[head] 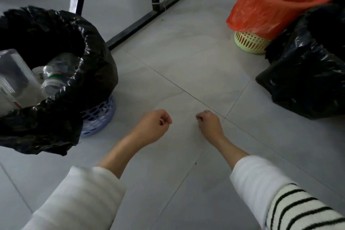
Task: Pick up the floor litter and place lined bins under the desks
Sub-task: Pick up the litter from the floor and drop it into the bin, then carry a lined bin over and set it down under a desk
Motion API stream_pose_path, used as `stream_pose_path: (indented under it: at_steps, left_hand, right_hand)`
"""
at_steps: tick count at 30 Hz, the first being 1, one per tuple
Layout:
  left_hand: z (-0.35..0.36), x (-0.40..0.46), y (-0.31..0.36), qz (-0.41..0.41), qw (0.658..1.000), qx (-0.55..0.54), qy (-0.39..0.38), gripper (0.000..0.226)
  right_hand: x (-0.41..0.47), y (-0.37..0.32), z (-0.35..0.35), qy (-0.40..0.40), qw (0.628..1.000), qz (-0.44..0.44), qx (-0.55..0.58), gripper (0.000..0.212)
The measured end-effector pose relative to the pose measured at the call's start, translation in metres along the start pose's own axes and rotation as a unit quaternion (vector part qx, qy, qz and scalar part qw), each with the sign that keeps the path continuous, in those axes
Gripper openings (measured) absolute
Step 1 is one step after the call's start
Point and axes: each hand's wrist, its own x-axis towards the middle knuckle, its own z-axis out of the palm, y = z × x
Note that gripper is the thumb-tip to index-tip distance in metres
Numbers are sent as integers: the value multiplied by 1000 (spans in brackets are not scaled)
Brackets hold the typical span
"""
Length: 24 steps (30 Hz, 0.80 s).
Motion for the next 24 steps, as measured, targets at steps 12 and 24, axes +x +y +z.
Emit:
stream_pose_path:
  at_steps: [12, 24]
  left_hand:
    - [-177, -44, 3, -6, 886, 28, 462, 27]
    - [-200, -56, -16, -14, 925, 52, 376, 42]
  right_hand:
    - [-2, -276, -105, 43, 934, -171, 312, 17]
    - [1, -290, -112, -100, 940, -109, 306, 33]
